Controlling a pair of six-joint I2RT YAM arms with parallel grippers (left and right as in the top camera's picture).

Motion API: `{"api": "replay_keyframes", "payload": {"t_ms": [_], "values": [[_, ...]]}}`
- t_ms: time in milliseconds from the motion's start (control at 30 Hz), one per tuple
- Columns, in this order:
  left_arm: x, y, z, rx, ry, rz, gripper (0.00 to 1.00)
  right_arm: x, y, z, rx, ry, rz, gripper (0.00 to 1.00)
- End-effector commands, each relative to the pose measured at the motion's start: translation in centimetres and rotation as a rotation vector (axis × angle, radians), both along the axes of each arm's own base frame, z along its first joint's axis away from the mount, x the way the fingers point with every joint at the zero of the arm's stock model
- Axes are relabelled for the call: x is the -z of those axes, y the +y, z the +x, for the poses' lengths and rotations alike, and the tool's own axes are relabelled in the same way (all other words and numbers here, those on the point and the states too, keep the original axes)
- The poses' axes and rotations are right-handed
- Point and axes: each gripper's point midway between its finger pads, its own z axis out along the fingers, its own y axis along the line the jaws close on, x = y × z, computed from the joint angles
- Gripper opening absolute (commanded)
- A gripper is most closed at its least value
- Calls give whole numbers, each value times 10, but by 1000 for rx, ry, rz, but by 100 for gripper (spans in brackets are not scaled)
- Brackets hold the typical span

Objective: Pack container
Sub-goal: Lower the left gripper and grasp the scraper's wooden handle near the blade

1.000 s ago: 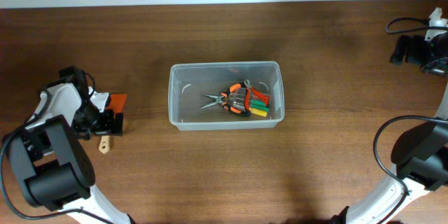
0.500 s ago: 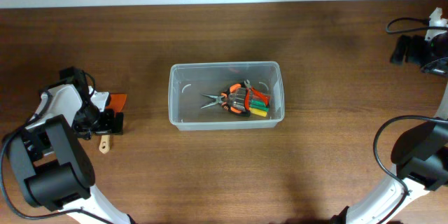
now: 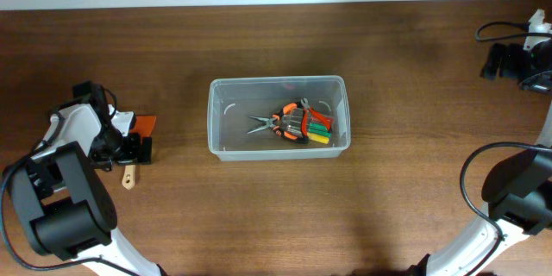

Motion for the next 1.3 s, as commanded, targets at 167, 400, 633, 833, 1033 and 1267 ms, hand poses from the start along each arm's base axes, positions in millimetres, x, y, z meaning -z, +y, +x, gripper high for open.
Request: {"api": "replay_keyframes", "payload": {"t_ms": [167, 400, 633, 833, 1033, 1267], "values": [[5, 1, -2, -12, 12, 9, 99, 1, 2, 1, 3, -3, 11, 99], [5, 1, -2, -12, 12, 9, 94, 1, 2, 1, 3, -3, 11, 99], [5, 1, -2, -12, 12, 9, 75, 1, 2, 1, 3, -2, 11, 99], [5, 1, -2, -12, 12, 9, 61, 1, 2, 1, 4, -3, 11, 98], [5, 1, -2, -12, 12, 9, 49, 1, 2, 1, 3, -3, 11, 99], [5, 0, -5, -12, 22, 6, 34, 1, 2, 1, 4, -3, 11, 99]]}}
